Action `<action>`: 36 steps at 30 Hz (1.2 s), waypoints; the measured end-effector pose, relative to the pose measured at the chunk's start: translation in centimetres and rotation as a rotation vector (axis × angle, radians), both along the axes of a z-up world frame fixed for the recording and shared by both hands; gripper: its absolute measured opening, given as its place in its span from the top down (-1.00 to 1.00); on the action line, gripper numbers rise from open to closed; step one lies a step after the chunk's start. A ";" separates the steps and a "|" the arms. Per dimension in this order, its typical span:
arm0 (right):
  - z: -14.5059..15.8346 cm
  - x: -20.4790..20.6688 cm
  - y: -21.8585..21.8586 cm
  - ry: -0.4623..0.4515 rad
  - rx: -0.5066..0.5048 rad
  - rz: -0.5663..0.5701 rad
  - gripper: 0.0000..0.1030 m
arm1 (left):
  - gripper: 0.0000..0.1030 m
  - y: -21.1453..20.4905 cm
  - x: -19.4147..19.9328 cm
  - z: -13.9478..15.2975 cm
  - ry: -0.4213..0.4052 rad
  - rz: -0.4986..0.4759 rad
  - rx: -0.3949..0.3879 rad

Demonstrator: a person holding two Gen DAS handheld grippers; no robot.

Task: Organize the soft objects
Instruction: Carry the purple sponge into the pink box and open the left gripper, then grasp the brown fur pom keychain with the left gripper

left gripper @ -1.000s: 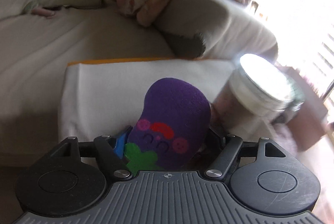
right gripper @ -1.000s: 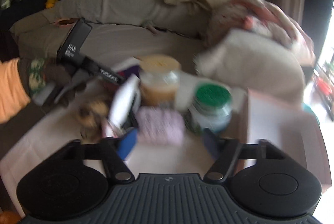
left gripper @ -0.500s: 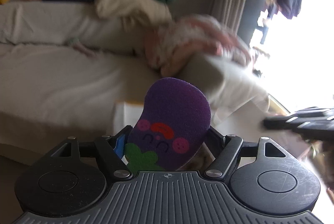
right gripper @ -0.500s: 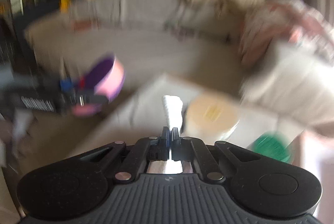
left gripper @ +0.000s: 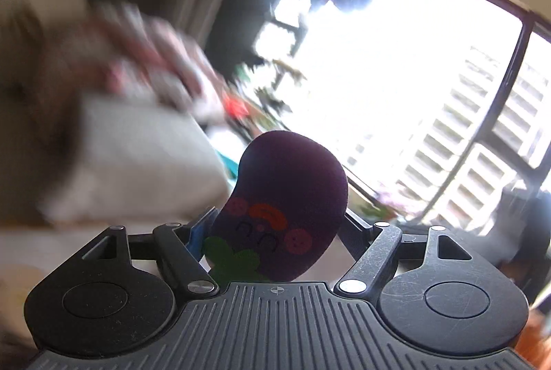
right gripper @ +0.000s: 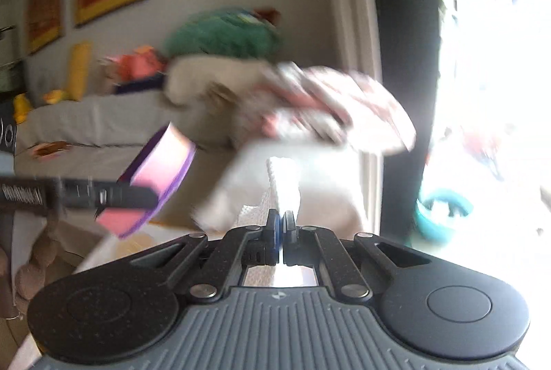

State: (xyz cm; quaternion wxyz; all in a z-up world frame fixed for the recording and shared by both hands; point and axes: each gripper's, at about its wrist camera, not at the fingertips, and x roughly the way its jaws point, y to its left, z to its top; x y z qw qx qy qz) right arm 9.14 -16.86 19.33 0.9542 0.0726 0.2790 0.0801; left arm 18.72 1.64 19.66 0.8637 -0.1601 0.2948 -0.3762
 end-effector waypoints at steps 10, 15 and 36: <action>-10.7 1.1 -2.7 0.147 0.017 -0.009 0.55 | -0.48 -6.8 6.2 -9.9 0.255 0.011 0.158; -10.8 -2.0 -1.7 0.053 -0.050 0.014 0.12 | -0.48 -2.4 2.7 -5.8 0.072 0.075 0.171; -11.9 -7.3 18.0 0.021 -0.308 0.422 -0.12 | -0.46 24.2 -10.4 -14.9 0.213 0.579 0.441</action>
